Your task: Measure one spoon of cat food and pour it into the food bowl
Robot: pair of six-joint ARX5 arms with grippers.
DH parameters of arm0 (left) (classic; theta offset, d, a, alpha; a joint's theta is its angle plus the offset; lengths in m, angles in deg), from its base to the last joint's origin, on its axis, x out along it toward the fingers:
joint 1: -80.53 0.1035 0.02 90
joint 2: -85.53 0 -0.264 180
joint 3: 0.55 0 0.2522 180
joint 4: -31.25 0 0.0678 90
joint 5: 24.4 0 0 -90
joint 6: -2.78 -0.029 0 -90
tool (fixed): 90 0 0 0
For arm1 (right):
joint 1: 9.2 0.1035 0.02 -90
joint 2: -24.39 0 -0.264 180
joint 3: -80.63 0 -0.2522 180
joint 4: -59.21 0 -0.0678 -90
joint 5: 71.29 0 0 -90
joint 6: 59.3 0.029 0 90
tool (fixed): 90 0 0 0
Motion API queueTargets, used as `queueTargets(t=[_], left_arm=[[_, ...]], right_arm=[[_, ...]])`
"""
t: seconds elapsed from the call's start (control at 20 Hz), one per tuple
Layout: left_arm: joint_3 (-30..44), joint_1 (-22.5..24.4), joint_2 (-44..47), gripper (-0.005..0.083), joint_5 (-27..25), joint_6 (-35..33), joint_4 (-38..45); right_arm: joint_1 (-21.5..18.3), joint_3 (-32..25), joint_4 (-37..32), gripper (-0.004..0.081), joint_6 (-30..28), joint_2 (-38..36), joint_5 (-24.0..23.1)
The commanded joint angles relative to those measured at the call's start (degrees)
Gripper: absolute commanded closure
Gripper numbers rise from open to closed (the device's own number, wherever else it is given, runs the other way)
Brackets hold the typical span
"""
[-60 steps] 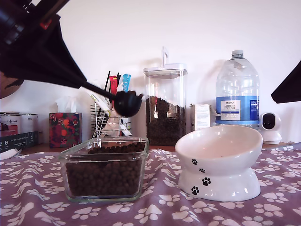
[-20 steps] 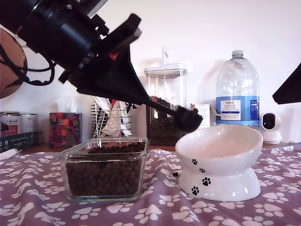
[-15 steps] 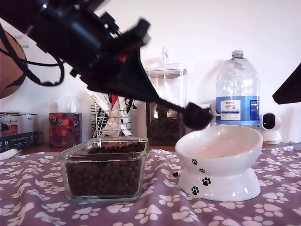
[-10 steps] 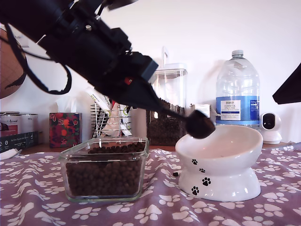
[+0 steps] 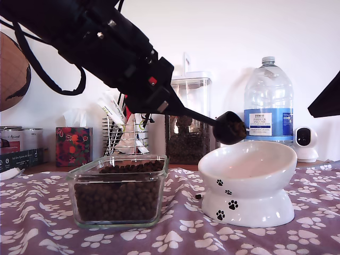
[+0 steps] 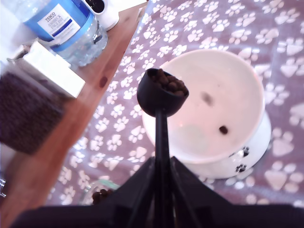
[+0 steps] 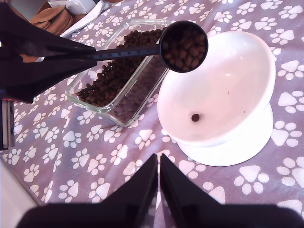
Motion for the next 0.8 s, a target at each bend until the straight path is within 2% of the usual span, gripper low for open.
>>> queueTargets(t=[0.0,0.75], left_arm=[[-0.42,-0.39,0.11,0.0794,-0.15,-2.08,0.92],[-0.42,-0.5,0.11,0.0794,-1.09,-28.83,2.56]], right_arm=[[0.24,0.33,-0.57,0.0782,0.04,0.28,0.2],[0.24,0.33,-0.59,0.0782,0.35,0.28,5.22]])
